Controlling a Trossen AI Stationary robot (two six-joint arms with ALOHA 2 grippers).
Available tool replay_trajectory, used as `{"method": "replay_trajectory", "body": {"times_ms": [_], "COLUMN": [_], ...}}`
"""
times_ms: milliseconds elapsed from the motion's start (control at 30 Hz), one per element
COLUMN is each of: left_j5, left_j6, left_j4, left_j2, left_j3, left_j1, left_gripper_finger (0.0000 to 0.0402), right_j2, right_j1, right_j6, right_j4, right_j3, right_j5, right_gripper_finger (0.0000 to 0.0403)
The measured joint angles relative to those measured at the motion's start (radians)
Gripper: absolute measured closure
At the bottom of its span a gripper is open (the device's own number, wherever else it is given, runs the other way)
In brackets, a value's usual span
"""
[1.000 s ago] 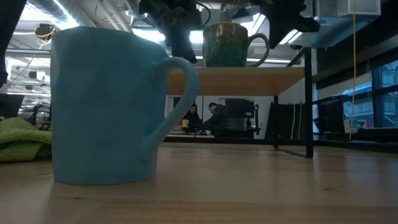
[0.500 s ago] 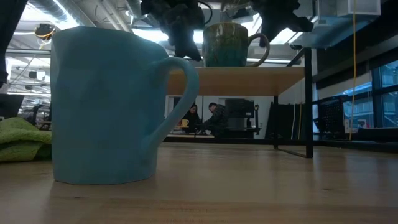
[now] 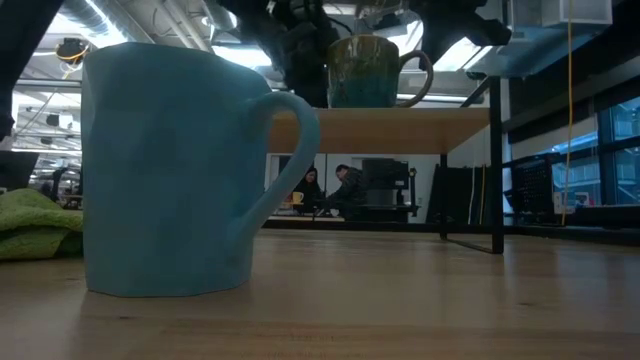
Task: Stack small to large cups/mugs on shelf
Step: Put the brown mug on the shelf
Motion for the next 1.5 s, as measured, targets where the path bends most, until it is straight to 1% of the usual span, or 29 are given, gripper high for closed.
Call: {"method": "replay_trajectory", "body": {"times_ms": [500,667,900,1333,1500], "left_j5": [0.053,0.072,0.082,0.074,0.005], "left_j6": [-0.009,-0.025,-0.026,-0.024,0.002], "left_j4": [0.101,0.100,0.082,0.112,0.081], "left_j2": [0.015,0.039,0.056,0.055,0.055], "left_j3": [0.000,0.000,0.000,0.000,0.000], "left_j1": [-0.001,-0.002,-0.002,0.009,0.028], "left_gripper_finger": [0.0401,0.0401,0.0401,0.0402,0.0402], "right_j2": [0.000,0.000,0.004,0.062,0.064], "right_j1": [0.056,0.087,0.114,0.133,0.142], "right_j6": [0.105,0.149,0.186,0.220,0.235], "right_j4": [0.001,0.016,0.015,0.052,0.032], "right_j3": [0.000,0.000,0.000,0.000,0.000], "right_j5": [0.016,0.055,0.063,0.068,0.156], "right_gripper_finger": [0.0399,0.0399,0.0399,0.0399,0.0398]}}
